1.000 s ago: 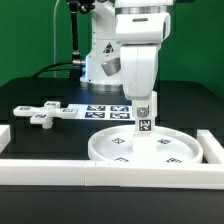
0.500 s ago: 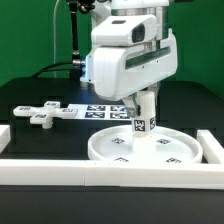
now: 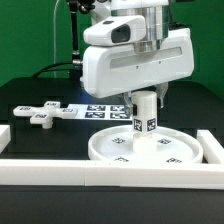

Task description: Assemble round table

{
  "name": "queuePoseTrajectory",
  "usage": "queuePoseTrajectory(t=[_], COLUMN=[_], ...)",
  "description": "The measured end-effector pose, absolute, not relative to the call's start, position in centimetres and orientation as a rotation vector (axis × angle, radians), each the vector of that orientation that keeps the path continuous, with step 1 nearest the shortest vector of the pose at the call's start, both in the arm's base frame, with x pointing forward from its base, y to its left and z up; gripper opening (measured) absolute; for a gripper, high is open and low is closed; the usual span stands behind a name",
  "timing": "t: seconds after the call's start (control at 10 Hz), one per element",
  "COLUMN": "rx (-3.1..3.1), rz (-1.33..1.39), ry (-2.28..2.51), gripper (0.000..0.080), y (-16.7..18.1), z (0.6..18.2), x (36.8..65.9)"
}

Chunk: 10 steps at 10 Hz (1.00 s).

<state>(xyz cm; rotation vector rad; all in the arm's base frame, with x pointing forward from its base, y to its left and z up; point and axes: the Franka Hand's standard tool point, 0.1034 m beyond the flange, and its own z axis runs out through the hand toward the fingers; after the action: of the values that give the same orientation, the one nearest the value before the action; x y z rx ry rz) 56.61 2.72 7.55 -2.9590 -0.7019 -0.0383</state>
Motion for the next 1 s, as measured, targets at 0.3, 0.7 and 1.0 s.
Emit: queuePoseTrajectory(t=[0.3,0.7,1.0], rx=[-3.009,-2.973,-2.86], rz=[-0.023,-0.044,-0.035], ry=[-0.395,0.362,0.83], gripper=[0.0409,0.0409,0.0409], y=[2.81,2.91,2.81], z=[7.52,7.42,7.34], x=[56.59,56.61,56.53])
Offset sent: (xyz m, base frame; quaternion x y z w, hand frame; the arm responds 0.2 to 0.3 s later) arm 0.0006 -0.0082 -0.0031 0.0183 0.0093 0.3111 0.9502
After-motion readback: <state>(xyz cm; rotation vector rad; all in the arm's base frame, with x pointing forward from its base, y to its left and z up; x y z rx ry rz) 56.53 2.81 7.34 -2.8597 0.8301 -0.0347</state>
